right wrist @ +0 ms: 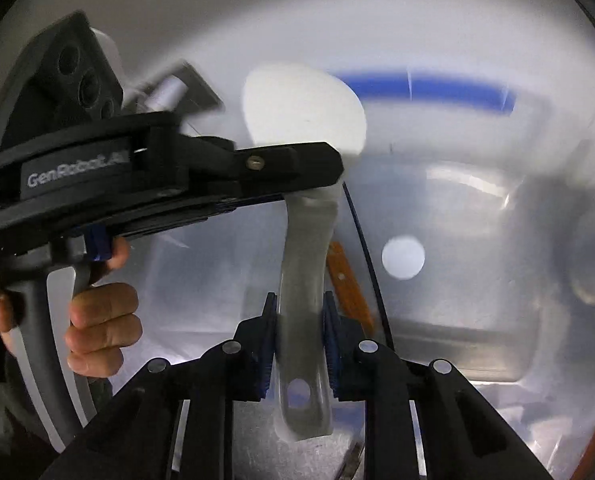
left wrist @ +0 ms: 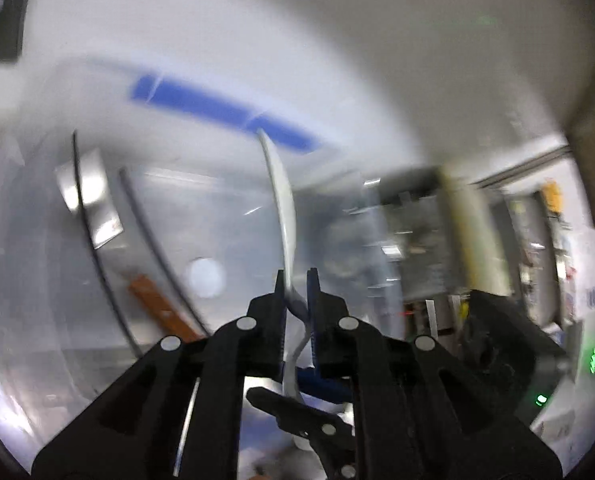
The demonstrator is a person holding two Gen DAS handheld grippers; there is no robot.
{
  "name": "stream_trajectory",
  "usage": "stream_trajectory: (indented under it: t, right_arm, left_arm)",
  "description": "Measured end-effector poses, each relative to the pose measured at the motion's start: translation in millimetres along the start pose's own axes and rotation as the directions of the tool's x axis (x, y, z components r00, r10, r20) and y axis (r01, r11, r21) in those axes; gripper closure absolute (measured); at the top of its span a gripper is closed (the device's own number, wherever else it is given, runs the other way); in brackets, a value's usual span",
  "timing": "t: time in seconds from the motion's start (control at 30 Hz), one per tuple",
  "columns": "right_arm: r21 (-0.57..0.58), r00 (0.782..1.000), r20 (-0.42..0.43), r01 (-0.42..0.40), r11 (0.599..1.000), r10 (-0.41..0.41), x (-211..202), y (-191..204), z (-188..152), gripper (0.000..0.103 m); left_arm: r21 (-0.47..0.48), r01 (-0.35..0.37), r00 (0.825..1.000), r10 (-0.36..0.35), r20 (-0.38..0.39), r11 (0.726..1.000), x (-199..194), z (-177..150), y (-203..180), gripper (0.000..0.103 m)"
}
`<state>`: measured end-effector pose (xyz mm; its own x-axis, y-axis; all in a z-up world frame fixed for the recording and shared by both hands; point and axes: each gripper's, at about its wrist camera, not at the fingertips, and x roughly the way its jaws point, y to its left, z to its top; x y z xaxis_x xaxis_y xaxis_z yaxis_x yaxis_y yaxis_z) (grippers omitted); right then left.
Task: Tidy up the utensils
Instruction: 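Lower the rice paddle into the clear box and open both grippers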
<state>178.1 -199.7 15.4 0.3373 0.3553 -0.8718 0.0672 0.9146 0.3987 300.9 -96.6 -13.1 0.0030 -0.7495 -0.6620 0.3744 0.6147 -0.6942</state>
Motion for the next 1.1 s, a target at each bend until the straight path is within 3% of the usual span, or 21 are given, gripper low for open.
stream_trajectory:
  t: [0.17,0.23,0.27,0.3,0.33,0.37,0.47,0.57,0.63,0.7,0.73,0.77,0.8,0.83,0.87,0.9,0.97,1.0,1.03,1.07,1.1]
  right_arm:
    - [0.073,0.99,-0.129,0.059,0.996,-0.05,46,-25,7,0.078]
    - [0.071,0.99,-0.116,0.086,0.994,-0.077,45,-28,9,0.05]
    - [0.069,0.992,-0.09,0.093,0.993,-0.086,38,-27,7,0.028]
    - [0.06,0.994,-0.057,0.098,0.993,-0.095,29,-24,6,0.022]
    - [0.04,0.994,0.002,0.111,0.993,-0.111,13,-19,1,0.022]
    - [0.014,0.988,0.066,0.14,0.99,-0.141,-4,-11,-8,0.022]
    - [-0.095,0.931,0.304,0.242,0.966,-0.203,-68,20,-51,0.009]
    - [-0.19,0.876,0.474,0.204,0.96,-0.092,-111,40,-111,0.004]
    - [-0.207,0.858,0.513,0.142,0.968,-0.016,-123,48,-153,0.005]
    - [-0.136,0.869,0.495,0.073,0.988,0.004,-114,44,-187,0.005]
    - [-0.098,0.878,0.477,0.072,0.993,-0.017,-106,50,-196,0.005]
    - [-0.053,0.894,0.443,0.099,0.994,-0.065,-92,48,-209,0.005]
    - [-0.02,0.9,0.416,0.153,0.988,-0.131,-79,47,-217,0.005]
    - [-0.002,0.897,0.399,0.209,0.978,-0.191,-70,49,-223,0.005]
    - [0.004,0.888,0.395,0.256,0.967,-0.237,-64,53,-233,0.004]
    - [0.016,0.881,0.381,0.298,0.954,-0.281,-55,57,-240,0.004]
    - [0.076,0.917,0.286,0.269,0.96,-0.279,-35,55,-244,0.005]
    - [0.107,0.96,0.188,0.188,0.976,-0.206,-21,53,-245,0.012]
    - [0.126,0.972,0.137,0.176,0.976,-0.192,-9,47,-243,0.021]
    - [0.133,0.973,0.094,0.198,0.971,-0.211,0,45,-244,0.033]
    - [0.132,0.967,0.073,0.231,0.964,-0.242,4,49,-247,0.034]
  left_arm:
    - [-0.072,-0.157,0.983,0.149,-0.111,0.985,47,-4,45,0.094]
    - [-0.042,-0.179,0.979,0.174,-0.109,0.983,48,-3,45,0.086]
    - [-0.02,-0.194,0.978,0.192,-0.086,0.981,44,-4,40,0.055]
    - [0.015,-0.194,0.98,0.194,-0.036,0.981,33,-6,32,0.013]
    - [0.04,-0.184,0.983,0.184,0.008,0.982,23,-7,24,0.007]
    - [0.068,-0.178,0.983,0.174,0.056,0.982,11,-9,16,0.008]
    - [0.18,-0.195,0.967,0.158,0.2,0.964,-33,-27,-17,0.008]
    - [0.311,-0.202,0.935,0.088,0.343,0.929,-82,-66,-50,0.008]
    - [0.386,-0.23,0.902,0.047,0.429,0.893,-107,-97,-64,0.008]
    - [0.421,-0.256,0.866,0.013,0.499,0.87,-119,-127,-71,0.008]
    - [0.418,-0.265,0.843,-0.002,0.539,0.869,-125,-145,-70,0.008]
    - [0.403,-0.251,0.835,-0.014,0.55,0.88,-128,-157,-67,0.008]
    - [0.391,-0.209,0.853,-0.028,0.52,0.897,-126,-164,-62,0.008]
    - [0.373,-0.15,0.901,-0.029,0.432,0.916,-120,-170,-54,0.008]
    - [0.353,-0.123,0.933,-0.014,0.361,0.928,-111,-174,-45,0.008]
    - [0.328,-0.133,0.942,0.017,0.335,0.935,-106,-180,-38,0.008]
    - [0.244,-0.271,0.903,0.158,0.4,0.931,-98,-199,-23,0.008]
    - [0.205,-0.324,0.875,0.211,0.435,0.923,-99,-205,-17,0.008]
    - [0.173,-0.34,0.864,0.234,0.446,0.924,-99,-209,-11,0.008]
    - [0.16,-0.335,0.869,0.238,0.435,0.929,-99,-211,-8,0.008]
    - [0.151,-0.332,0.874,0.244,0.42,0.931,-99,-211,-5,0.008]
